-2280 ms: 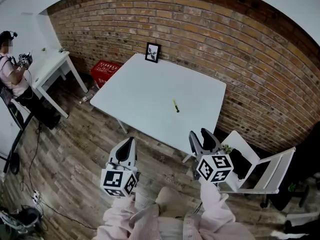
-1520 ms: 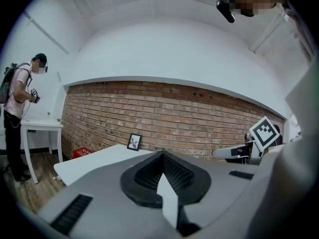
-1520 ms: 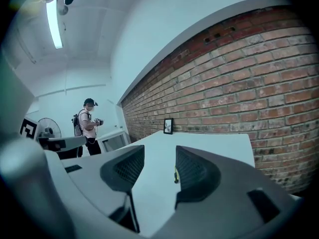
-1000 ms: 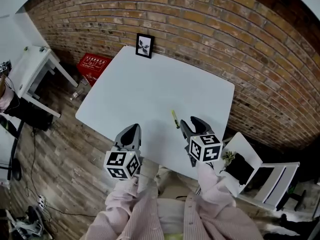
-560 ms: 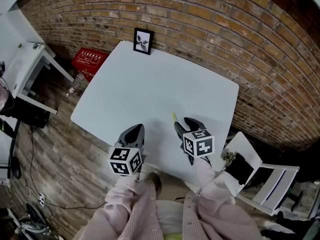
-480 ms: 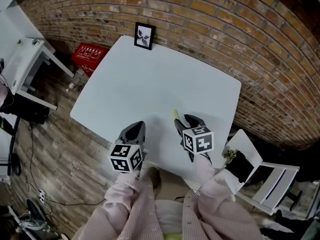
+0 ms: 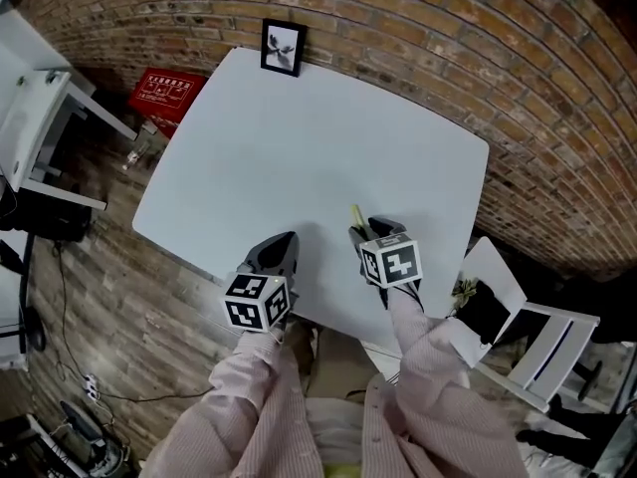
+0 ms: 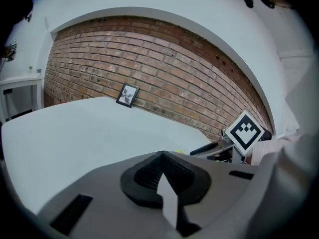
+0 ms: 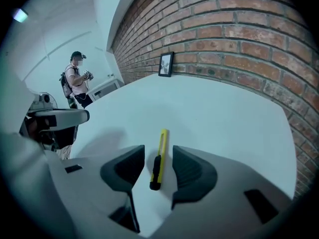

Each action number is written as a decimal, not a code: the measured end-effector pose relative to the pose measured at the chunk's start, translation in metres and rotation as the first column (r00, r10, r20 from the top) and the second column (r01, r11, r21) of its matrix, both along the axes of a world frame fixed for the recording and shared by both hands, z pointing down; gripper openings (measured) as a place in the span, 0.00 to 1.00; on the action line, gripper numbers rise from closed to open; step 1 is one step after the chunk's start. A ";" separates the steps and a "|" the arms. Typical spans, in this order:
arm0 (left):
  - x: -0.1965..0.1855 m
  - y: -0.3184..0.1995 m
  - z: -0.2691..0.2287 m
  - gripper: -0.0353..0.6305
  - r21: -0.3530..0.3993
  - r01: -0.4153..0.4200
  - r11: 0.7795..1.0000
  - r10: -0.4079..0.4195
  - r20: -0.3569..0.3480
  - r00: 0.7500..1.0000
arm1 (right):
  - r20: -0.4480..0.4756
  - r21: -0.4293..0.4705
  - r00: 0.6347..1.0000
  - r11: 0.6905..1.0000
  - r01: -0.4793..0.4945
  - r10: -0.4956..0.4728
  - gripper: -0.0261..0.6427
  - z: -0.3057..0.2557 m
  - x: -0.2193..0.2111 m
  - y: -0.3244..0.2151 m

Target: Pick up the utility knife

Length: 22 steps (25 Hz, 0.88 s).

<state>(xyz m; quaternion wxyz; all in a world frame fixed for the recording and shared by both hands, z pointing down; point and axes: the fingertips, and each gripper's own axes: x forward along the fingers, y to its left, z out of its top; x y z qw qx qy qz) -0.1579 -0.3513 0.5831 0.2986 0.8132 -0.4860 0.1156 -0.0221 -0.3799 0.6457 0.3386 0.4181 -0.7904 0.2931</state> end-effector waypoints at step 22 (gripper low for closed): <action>0.001 -0.001 0.003 0.05 -0.006 -0.024 1.000 0.024 -0.013 1.000 | -0.189 0.040 0.981 0.998 0.050 -0.042 0.13 0.004 0.004 0.001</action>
